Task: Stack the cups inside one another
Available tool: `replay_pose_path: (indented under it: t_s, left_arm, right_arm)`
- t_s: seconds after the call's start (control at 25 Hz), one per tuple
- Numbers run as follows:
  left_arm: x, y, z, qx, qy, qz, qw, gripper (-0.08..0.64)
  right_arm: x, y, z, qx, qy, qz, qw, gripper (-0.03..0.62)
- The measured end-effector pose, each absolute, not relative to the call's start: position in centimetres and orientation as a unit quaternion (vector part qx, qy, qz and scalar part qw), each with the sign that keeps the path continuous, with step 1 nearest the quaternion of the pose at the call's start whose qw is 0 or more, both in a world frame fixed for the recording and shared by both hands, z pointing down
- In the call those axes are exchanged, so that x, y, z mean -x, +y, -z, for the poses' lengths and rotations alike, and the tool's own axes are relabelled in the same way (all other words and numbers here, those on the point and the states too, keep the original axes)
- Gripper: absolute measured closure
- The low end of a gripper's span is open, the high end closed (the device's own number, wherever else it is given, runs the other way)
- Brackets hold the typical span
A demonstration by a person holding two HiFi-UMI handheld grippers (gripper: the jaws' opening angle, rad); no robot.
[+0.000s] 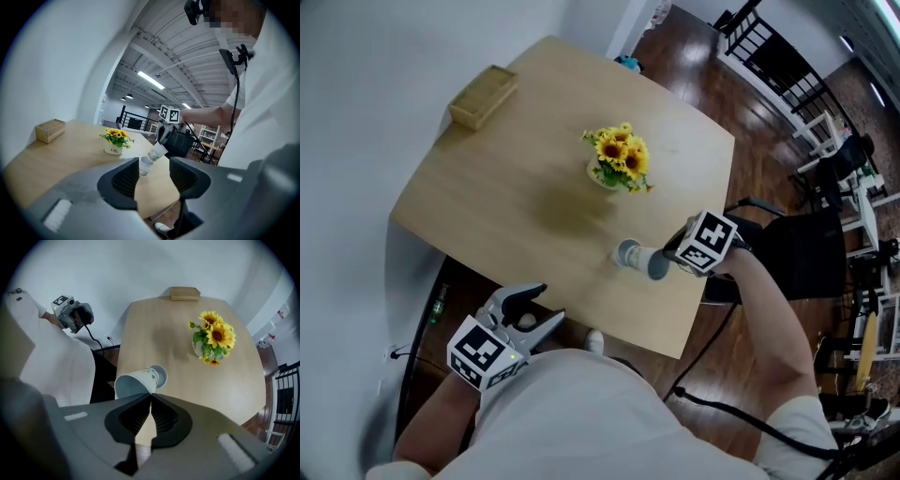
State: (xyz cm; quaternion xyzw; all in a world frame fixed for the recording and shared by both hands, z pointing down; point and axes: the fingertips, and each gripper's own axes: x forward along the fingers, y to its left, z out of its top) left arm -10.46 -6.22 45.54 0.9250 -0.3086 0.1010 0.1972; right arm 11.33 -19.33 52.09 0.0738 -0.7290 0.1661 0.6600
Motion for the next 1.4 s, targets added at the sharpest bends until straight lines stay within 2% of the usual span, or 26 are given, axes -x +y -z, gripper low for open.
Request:
replay_pose_path:
  t_s: [0.6,1.24,1.4]
  left_arm:
    - [12.8,-7.2,-46.2,-0.92,-0.314,-0.098,0.212,0.344]
    - [14.1,-8.2,-46.9,-0.912,-0.325,-0.101,0.228,0.344]
    - [14.2,-8.3,-47.1,-0.911,-0.326,-0.101,0.232,0.344]
  right_arm:
    - [-10.8,-20.9,-54.5,-0.06,-0.698,-0.187,0.689,0.577]
    - [-9.4,-21.5,-56.1,-0.028,-0.703,-0.228,0.673,0.574]
    - [-9.4,-21.4,-56.2,-0.024,-0.701,-0.237,0.672,0.535]
